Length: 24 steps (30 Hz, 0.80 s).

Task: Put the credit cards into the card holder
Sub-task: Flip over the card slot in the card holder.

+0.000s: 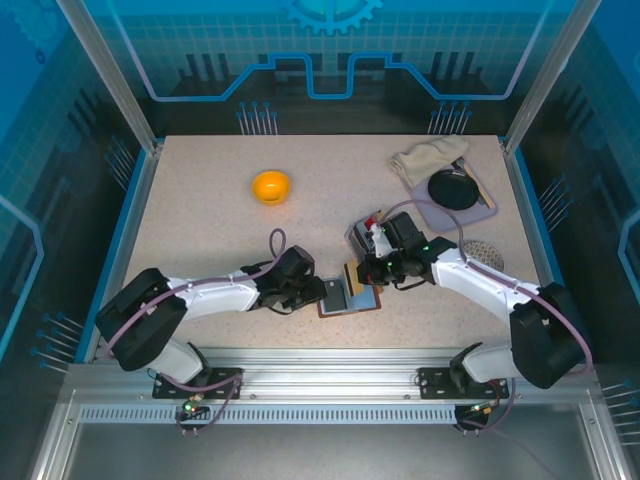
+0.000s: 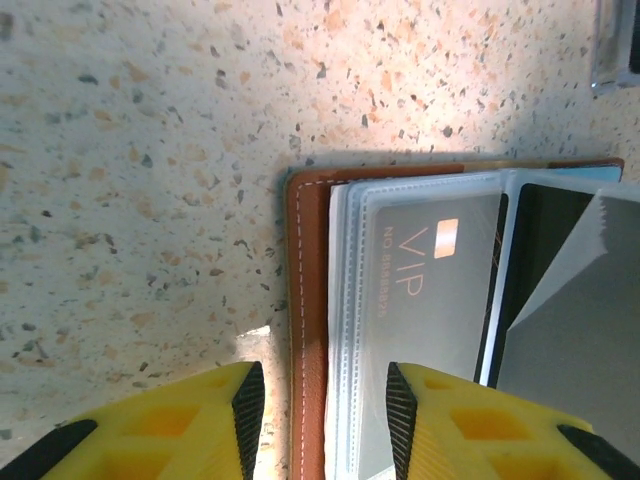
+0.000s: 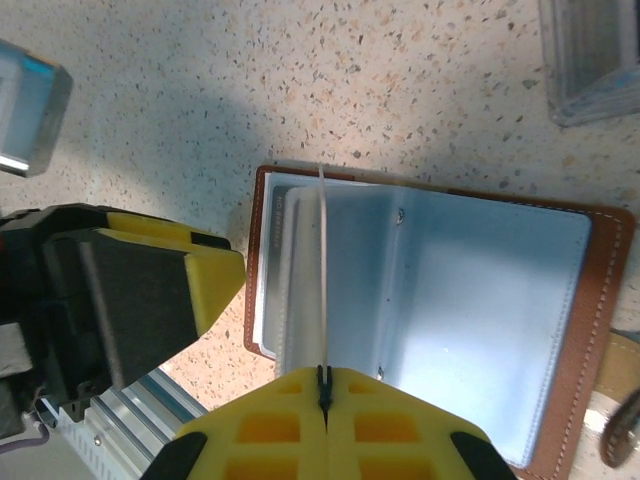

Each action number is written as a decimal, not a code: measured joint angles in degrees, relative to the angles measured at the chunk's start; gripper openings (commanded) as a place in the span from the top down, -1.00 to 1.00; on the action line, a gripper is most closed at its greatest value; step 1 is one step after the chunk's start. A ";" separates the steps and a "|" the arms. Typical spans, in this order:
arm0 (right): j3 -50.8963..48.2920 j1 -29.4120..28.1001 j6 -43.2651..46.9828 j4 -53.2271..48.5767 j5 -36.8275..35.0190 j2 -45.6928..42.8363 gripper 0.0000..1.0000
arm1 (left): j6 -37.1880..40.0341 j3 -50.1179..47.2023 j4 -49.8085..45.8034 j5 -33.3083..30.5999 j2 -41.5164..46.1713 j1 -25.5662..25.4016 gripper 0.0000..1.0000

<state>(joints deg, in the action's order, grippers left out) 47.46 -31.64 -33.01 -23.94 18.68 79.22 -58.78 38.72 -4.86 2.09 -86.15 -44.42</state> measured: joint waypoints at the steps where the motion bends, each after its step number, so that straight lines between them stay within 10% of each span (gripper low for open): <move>1: 0.37 -0.31 0.00 0.00 -0.04 0.70 0.93 | -0.02 0.00 -0.02 -0.20 0.20 0.00 0.19; 24: 0.35 -0.83 -0.46 -5.73 -16.13 -10.10 0.95 | -0.52 -1.07 -2.14 -3.78 5.62 0.00 -0.12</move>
<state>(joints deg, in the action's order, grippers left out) 47.81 -32.47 -33.47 -29.67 2.55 69.12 -59.31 37.65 -7.01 -1.69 -80.53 -44.42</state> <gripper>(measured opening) 0.045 0.543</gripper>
